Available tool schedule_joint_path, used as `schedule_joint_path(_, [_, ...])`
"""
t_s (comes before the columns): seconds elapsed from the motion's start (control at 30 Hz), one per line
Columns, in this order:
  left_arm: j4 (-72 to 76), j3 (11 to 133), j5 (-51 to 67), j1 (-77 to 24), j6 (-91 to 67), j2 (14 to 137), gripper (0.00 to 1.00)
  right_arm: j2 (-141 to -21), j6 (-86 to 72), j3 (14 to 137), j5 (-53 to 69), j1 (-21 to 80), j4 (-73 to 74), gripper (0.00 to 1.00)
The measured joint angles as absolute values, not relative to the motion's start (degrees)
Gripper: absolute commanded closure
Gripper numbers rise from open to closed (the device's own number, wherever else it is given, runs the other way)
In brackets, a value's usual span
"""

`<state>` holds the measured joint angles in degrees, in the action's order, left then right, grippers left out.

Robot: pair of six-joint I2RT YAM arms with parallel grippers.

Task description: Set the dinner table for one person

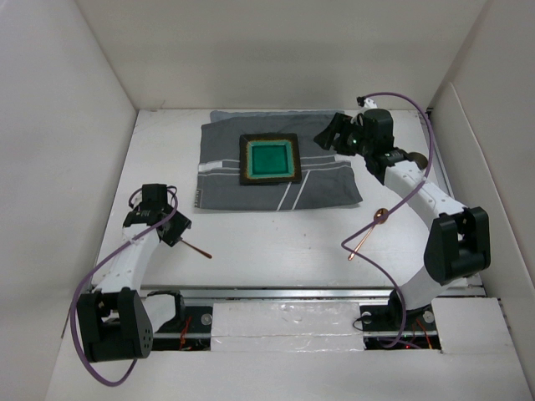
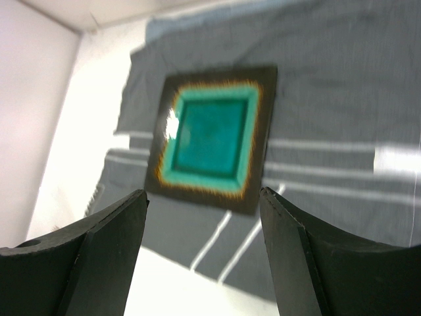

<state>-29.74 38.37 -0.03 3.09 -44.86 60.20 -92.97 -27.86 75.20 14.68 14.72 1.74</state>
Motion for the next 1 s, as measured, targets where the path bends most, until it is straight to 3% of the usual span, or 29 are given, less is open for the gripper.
schedule_joint_path(0.5, [-33.1, 38.4, -9.8, 3.1, -51.7, 74.5, 0.65, -80.4, -28.7, 66.7, 19.0, 9.5, -3.7, 0.26])
schedule_joint_path(0.87, [-28.3, 41.3, -13.6, 3.1, -51.5, 80.6, 0.73, -79.1, -28.9, 66.0, 20.3, 9.8, -5.1, 0.27])
schedule_joint_path(0.9, [-28.0, 41.5, -14.0, 3.1, -51.3, 80.9, 0.90, -79.1, -28.9, 65.8, 20.3, 10.0, -5.1, 0.27])
schedule_joint_path(0.93, [-27.7, 41.7, -14.3, 3.1, -51.3, 81.3, 0.97, -79.1, -28.9, 65.7, 20.1, 10.0, -5.0, 0.27])
schedule_joint_path(1.0, [-27.0, 42.1, -14.5, 3.1, -50.5, 81.8, 1.00, -79.1, -28.9, 65.7, 19.9, 10.2, -5.0, 0.27])
